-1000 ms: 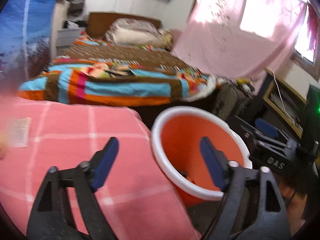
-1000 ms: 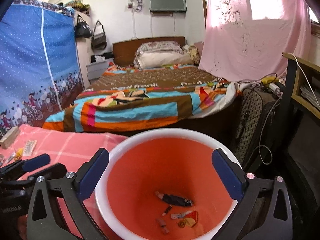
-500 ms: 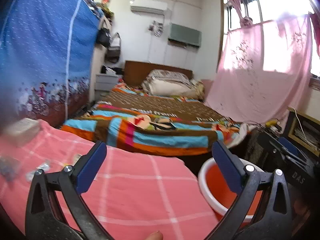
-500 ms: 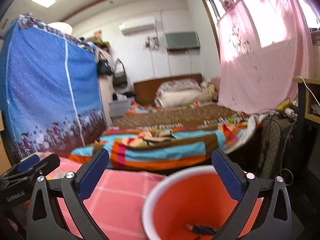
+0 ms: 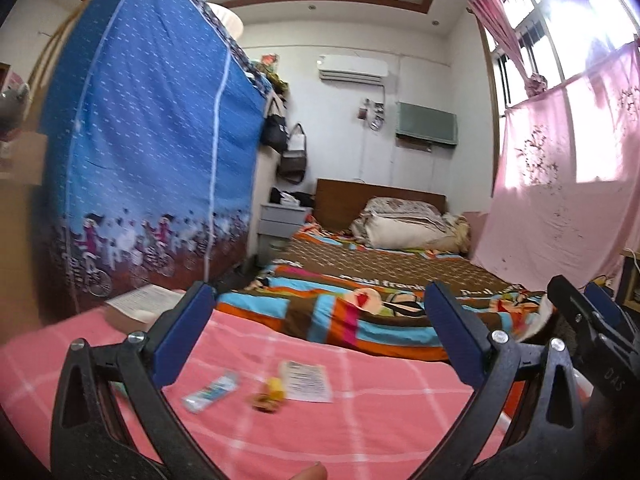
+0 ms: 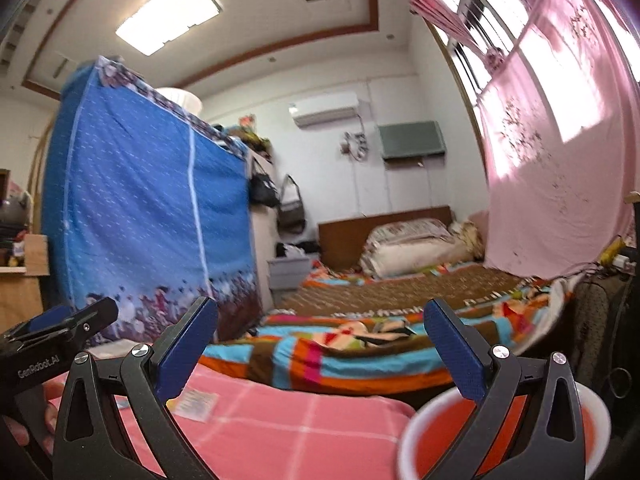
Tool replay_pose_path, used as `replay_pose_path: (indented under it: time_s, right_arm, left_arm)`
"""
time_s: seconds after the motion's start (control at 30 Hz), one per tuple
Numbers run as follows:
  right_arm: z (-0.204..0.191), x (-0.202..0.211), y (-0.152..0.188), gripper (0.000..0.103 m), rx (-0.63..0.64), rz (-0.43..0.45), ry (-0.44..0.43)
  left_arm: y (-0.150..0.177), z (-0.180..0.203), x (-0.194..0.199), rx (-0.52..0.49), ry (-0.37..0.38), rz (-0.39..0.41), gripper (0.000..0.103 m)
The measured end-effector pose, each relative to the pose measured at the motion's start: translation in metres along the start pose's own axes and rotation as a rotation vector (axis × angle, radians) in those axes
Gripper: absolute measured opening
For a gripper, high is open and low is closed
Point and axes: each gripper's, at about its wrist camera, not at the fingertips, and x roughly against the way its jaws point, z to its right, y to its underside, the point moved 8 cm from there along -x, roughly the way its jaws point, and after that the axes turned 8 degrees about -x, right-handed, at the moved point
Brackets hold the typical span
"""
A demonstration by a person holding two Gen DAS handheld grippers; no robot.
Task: Collect trash
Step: 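Move both tools back over the bedspread toward the green box and white tube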
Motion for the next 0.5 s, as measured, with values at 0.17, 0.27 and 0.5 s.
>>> replay_pose_path:
  time_s: [0.17,0.27,0.5]
  right_arm:
    - [-0.036,0.003,0.002,0.103,0.035,0.053,-0.050]
    - [-0.053,0.003,0.007,0.103,0.045,0.059,-0.082]
    - [-0.096,-0.008,0.030,0.103,0.093,0.008,-0.153]
  left_arm:
    - [0.000,-0.038,0.015,-0.030,-0.051,0.006,0.103]
    - [0.000,-0.061,0.022,-0.032,-0.085,0.010,0.103]
    - [0.002,-0.119,0.030,-0.027,-0.153,0.009,0.103]
